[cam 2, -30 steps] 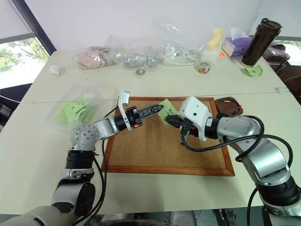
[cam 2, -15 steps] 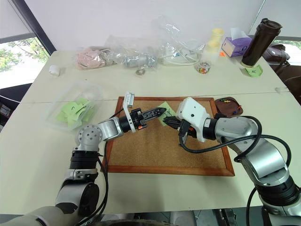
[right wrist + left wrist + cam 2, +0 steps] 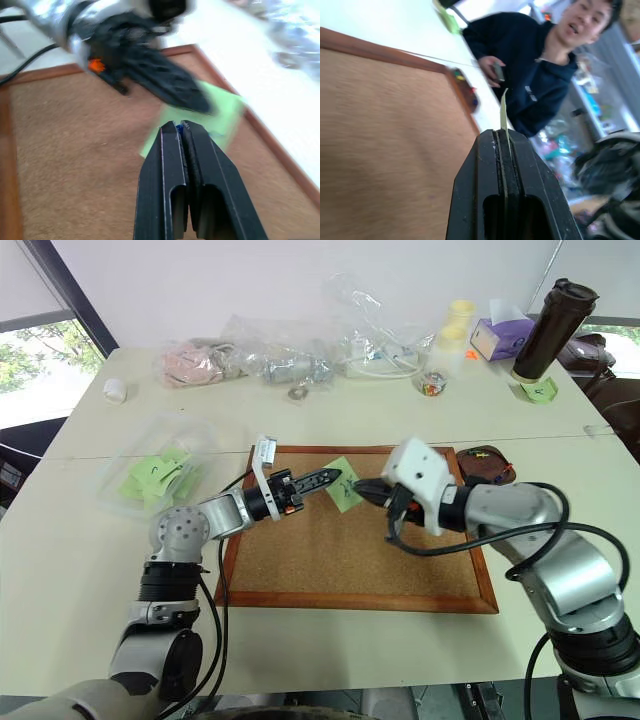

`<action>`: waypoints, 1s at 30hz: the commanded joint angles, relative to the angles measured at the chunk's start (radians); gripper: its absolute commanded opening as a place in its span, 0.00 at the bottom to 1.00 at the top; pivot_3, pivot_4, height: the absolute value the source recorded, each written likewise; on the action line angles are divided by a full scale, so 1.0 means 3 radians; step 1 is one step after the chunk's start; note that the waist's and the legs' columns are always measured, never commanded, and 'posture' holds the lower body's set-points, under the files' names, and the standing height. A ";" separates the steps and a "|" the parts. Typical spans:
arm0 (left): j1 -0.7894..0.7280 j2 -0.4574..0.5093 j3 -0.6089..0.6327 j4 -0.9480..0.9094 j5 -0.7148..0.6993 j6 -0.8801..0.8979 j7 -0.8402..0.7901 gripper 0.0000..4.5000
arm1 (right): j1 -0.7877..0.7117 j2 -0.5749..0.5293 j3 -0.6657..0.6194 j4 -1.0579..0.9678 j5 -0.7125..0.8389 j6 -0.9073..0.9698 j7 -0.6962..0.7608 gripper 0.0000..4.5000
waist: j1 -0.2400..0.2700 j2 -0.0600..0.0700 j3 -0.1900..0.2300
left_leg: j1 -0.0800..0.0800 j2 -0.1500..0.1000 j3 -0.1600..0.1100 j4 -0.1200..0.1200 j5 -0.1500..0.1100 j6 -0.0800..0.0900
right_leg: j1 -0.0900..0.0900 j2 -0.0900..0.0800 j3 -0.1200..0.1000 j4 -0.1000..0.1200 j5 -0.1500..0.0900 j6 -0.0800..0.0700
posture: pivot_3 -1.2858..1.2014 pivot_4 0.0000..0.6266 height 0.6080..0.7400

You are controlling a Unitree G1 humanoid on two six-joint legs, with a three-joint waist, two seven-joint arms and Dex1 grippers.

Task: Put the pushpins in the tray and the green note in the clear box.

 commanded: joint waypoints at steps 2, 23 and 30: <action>0.0058 0.0062 -0.0053 -0.0125 0.0055 -0.0146 -0.0119 0.00 | -0.0034 0.0044 -0.0451 0.0271 0.0198 0.0068 -0.0109 0.00 | 0.0003 0.0000 0.0000 | 0.0000 -0.0001 0.0000 0.0000 0.0000 0.0000 | 0.0001 0.0000 0.0000 0.0000 0.0000 0.0000 | 0.52 0.24 1.00; 0.0739 0.0448 -0.0776 -0.0783 0.0774 -0.1031 -0.0530 0.00 | -0.0554 0.0253 -0.0535 0.3311 -0.0790 -0.1084 -0.0731 0.00 | -0.0012 0.0005 -0.0003 | 0.0001 0.0001 0.0009 -0.0003 0.0001 -0.0001 | -0.0002 0.0000 0.0005 0.0001 0.0000 0.0000 | 0.52 0.24 1.00; 0.0795 0.0438 -0.0775 -0.0851 0.0793 -0.1044 -0.0481 0.00 | -0.0633 0.0298 -0.0505 0.3635 -0.0824 -0.1240 -0.0657 0.41 | -0.0015 0.0005 -0.0003 | 0.0001 0.0001 0.0009 -0.0002 0.0001 -0.0001 | -0.0002 0.0000 0.0005 0.0001 0.0000 0.0000 | 0.52 0.24 1.00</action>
